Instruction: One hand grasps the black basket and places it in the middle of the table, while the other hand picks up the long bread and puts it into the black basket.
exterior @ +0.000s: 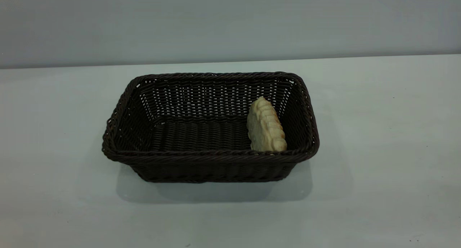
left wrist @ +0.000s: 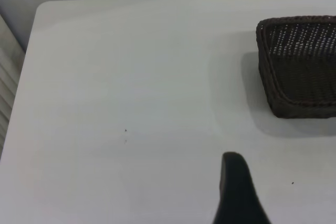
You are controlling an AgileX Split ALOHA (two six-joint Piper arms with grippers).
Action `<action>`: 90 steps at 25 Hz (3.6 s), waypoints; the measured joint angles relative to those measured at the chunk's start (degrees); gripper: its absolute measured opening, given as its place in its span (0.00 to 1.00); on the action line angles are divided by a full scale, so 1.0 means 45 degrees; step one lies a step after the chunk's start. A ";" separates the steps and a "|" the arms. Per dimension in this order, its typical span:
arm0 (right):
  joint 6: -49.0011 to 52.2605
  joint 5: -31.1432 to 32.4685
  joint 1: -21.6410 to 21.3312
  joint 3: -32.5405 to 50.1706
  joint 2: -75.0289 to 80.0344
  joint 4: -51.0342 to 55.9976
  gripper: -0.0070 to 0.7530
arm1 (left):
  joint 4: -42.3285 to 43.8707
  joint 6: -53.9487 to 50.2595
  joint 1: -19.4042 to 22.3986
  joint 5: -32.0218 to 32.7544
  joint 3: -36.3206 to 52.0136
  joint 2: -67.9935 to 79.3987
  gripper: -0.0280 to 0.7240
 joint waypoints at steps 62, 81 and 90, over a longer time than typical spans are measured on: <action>0.1889 0.0016 -0.2308 0.0858 -0.2705 -0.1952 0.51 | -0.0915 0.0362 0.2725 -0.0210 0.4111 -0.2566 0.72; 0.1889 0.0016 -0.2308 0.0858 -0.2705 -0.1952 0.41 | -0.0915 0.0362 0.2725 -0.0195 0.4111 -0.2581 0.72; 0.1889 0.0016 -0.2308 0.0858 -0.2705 -0.1952 0.34 | -0.0915 0.0362 0.2725 -0.0195 0.4111 -0.2581 0.72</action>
